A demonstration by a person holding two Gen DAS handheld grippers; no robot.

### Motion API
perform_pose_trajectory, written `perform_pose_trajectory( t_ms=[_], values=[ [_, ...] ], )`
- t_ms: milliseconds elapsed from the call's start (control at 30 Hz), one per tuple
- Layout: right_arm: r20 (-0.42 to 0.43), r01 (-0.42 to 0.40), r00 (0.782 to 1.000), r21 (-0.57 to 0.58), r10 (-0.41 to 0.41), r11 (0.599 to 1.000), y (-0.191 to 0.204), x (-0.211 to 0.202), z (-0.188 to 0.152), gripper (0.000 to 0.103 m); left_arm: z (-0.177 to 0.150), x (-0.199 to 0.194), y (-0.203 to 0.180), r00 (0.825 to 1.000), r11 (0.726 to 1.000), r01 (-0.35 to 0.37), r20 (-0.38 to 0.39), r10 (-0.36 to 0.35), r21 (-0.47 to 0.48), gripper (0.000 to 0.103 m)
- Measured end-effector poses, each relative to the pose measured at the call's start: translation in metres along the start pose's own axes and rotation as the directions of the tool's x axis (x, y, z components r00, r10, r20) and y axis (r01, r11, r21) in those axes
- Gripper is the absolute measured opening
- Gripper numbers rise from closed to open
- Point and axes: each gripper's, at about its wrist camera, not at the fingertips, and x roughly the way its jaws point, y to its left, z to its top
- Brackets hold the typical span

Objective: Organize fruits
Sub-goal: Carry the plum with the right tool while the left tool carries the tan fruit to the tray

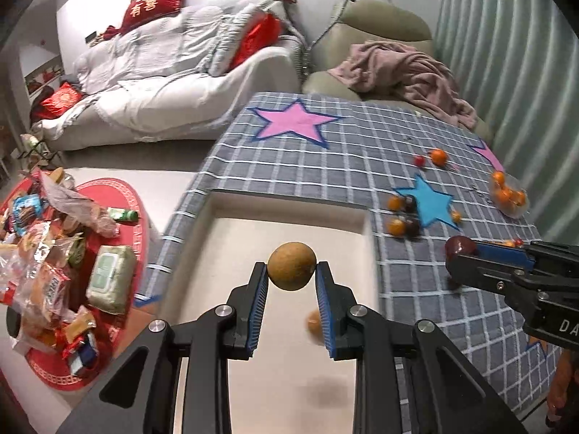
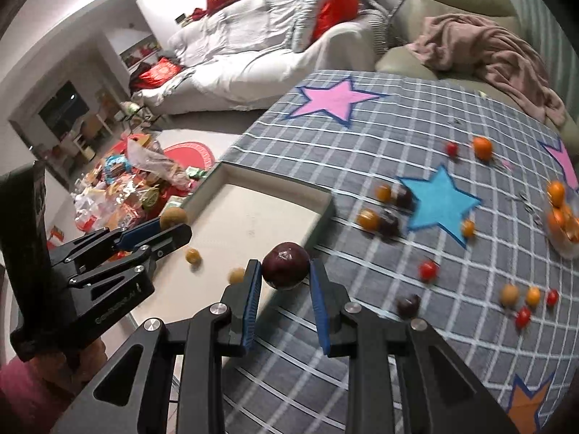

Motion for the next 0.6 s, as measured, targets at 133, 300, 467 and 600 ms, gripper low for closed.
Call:
perform_pose_trajectory(
  t_ms=[133,300,467,600],
  values=[
    [-0.019,-0.018,1.000,0.004,0.018,1.000,0.014,0.021,0.016,0.029,0.008,0.018,0.019,0.999,0.999,-0.035,-0.019,0.034,-0.019,0.029],
    [-0.055,0.001,0.998,0.002,0.000,1.000,0.022,0.053,0.026,0.029,0.008,0.048,0.029,0.996,0.998,-0.063,-0.064,0.061,-0.027,0.029],
    [-0.108,0.019,0.994,0.015,-0.017,1.000,0.017,0.091,0.027,0.029,0.005,0.082,0.024,0.991,0.997,-0.080,-0.105,0.080,0.006,0.029],
    [-0.157,0.031,0.987,0.030,-0.026,0.999,0.009,0.118,0.024,0.029,0.002,0.100,0.024,0.987,0.997,-0.081,-0.138,0.082,0.015,0.029]
  ],
)
